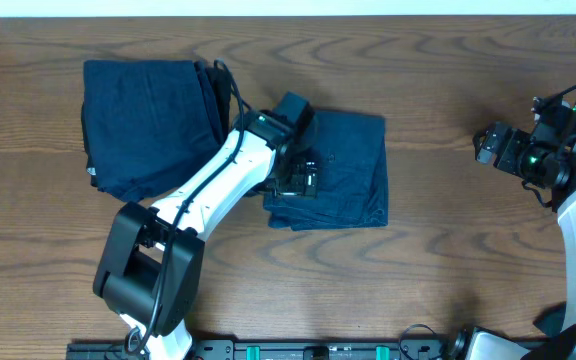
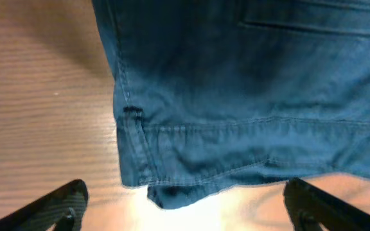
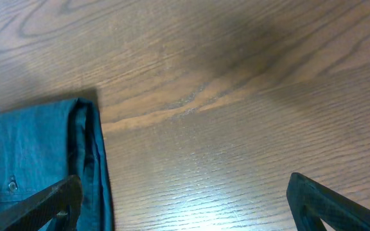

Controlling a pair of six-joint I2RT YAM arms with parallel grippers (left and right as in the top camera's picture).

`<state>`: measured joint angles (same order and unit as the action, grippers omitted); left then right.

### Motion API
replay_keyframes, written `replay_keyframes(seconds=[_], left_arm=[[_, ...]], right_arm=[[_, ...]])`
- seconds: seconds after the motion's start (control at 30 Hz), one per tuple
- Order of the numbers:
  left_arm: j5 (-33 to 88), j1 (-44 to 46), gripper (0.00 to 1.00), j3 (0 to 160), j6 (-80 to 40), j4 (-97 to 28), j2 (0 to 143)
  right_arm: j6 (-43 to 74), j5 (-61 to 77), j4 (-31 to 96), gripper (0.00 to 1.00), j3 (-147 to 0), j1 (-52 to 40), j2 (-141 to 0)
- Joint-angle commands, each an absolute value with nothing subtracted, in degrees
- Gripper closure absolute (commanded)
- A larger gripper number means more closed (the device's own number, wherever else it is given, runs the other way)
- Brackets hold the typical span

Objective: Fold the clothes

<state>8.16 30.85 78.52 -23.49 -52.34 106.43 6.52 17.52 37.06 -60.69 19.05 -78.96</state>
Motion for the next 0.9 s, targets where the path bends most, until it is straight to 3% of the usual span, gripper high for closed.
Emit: replay_keyframes(seconds=[0.0,0.37,0.87], left_arm=[[7.27,30.72,0.01,75.20,-28.64,-49.76,107.18],[7.22,31.73,0.02,67.22,-31.97,-37.63,107.18],[6.28,34.44,0.02,66.85,-35.86,-36.73,107.18]], right_arm=[[6.11,17.34,37.10,0.01,-60.80,19.31,-78.59],[6.13,17.34,37.12,0.01,-60.80,19.31,-78.59],[6.11,17.34,37.10,0.01,-60.80,19.31,-78.59]])
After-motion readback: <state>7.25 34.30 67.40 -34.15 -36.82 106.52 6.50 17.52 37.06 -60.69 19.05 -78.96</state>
